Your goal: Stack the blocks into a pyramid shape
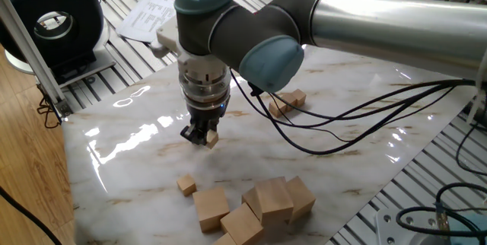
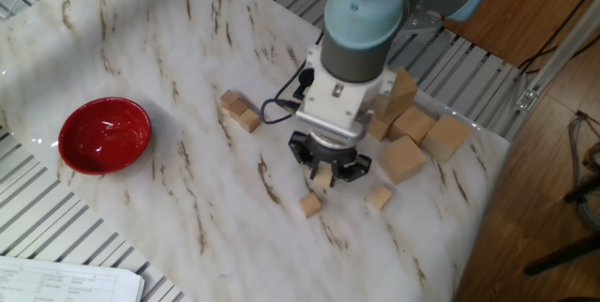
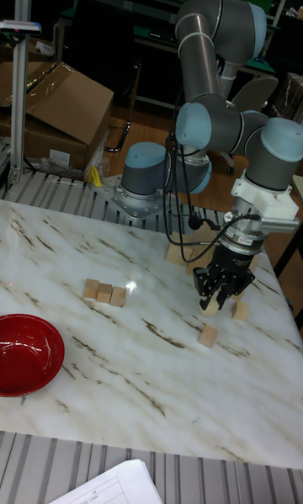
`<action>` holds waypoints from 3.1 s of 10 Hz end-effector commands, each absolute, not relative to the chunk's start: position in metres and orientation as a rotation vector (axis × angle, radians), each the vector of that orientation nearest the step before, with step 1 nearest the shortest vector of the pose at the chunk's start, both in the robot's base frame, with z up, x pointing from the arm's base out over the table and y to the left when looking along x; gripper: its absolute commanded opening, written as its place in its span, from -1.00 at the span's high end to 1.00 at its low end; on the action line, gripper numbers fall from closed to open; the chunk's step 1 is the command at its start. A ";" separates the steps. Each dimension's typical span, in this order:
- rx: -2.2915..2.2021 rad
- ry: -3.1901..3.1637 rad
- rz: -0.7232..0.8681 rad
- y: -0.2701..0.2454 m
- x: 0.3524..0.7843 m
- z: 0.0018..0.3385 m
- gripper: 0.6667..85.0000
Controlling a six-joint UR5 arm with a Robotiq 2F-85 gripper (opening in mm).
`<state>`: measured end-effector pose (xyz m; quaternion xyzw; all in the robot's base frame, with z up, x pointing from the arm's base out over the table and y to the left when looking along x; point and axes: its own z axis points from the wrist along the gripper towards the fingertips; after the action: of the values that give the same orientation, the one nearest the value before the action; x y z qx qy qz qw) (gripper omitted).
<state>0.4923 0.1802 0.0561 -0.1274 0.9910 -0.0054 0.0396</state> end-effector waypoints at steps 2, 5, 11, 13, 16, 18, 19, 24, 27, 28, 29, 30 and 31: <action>-0.362 3.041 -0.049 0.181 0.482 0.086 0.99; -0.343 3.058 -0.074 0.188 0.466 0.118 0.99; -0.383 3.017 -0.049 0.193 0.475 0.118 0.99; -0.350 2.997 -0.028 0.197 0.481 0.119 0.99; -0.141 2.952 -0.077 0.187 0.497 0.122 0.99; -0.093 2.855 0.025 0.205 0.521 0.127 0.99; -0.082 2.829 -0.030 0.195 0.528 0.129 0.99; -0.104 2.827 -0.078 0.187 0.529 0.130 0.99; -0.161 2.853 -0.105 0.171 0.531 0.128 0.99; -0.197 2.856 -0.099 0.161 0.535 0.126 0.99; -0.223 2.864 -0.081 0.151 0.538 0.127 0.99; -0.260 2.875 -0.080 0.139 0.540 0.129 0.99; -0.298 2.880 -0.084 0.127 0.542 0.130 0.99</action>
<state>0.5367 0.1508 0.1275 -0.0785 0.9873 -0.0360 0.1335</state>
